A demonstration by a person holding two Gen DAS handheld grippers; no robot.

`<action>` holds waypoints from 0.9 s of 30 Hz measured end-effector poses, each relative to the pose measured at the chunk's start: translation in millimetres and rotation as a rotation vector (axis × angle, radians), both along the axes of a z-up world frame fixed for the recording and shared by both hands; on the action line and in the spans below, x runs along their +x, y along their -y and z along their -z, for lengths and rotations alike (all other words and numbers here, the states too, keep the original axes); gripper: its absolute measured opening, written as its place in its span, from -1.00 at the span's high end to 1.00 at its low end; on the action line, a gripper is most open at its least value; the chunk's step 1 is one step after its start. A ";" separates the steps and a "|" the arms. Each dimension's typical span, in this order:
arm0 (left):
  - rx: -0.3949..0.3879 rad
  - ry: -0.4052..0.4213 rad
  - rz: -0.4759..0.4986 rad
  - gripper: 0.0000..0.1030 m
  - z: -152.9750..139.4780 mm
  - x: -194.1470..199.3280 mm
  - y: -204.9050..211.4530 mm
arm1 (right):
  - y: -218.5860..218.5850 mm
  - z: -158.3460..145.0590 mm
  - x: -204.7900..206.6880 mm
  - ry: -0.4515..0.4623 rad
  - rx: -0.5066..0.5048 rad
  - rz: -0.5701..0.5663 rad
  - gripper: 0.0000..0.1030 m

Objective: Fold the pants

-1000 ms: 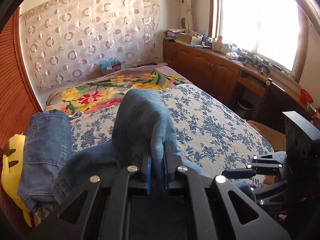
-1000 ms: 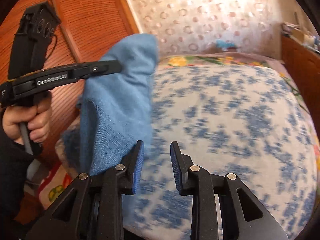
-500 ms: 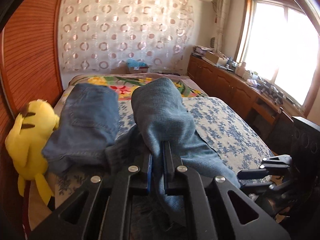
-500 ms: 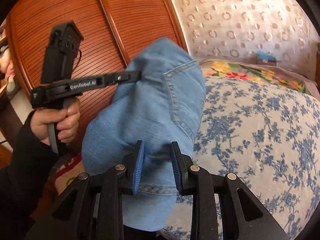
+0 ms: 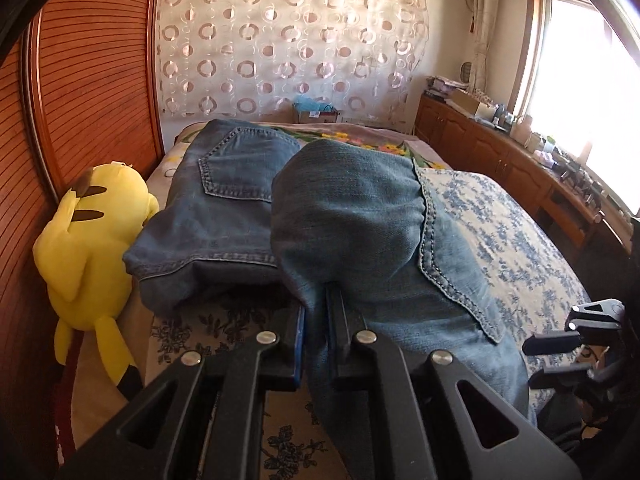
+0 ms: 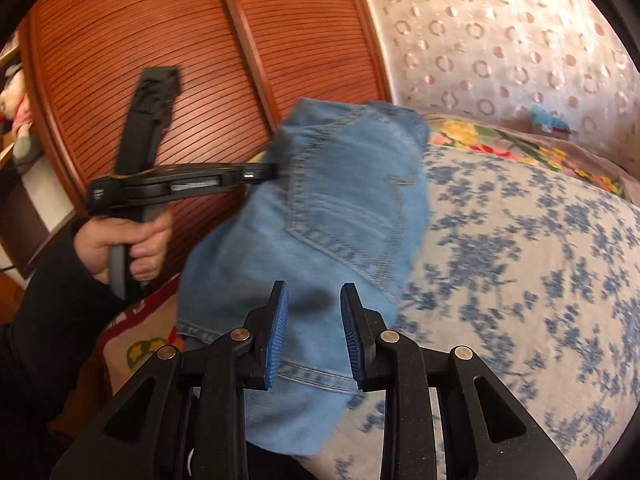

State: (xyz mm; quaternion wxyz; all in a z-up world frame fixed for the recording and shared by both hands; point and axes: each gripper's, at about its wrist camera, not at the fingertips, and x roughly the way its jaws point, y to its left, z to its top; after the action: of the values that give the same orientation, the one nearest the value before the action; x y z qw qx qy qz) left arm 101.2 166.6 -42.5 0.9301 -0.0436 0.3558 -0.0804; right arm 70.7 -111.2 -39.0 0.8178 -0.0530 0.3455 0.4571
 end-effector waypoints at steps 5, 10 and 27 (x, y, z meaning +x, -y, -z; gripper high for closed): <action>-0.027 -0.004 -0.008 0.70 -1.9 -3.9 -7.2 | -19.1 19.0 -0.3 -0.022 -0.053 -0.011 0.49; 0.039 0.039 -0.057 0.24 -14.6 -25.2 -13.1 | -25.1 33.6 2.3 -0.051 -0.059 -0.015 0.49; 0.042 0.016 0.052 0.21 9.6 -63.7 38.0 | -8.0 18.8 -3.1 -0.036 -0.053 0.036 0.48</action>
State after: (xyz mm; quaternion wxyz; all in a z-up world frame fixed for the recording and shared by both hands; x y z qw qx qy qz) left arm 37.5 128.6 -52.1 0.9312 -0.0143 0.3510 -0.0974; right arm 67.6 -103.2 -57.8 0.8178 -0.0601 0.3732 0.4338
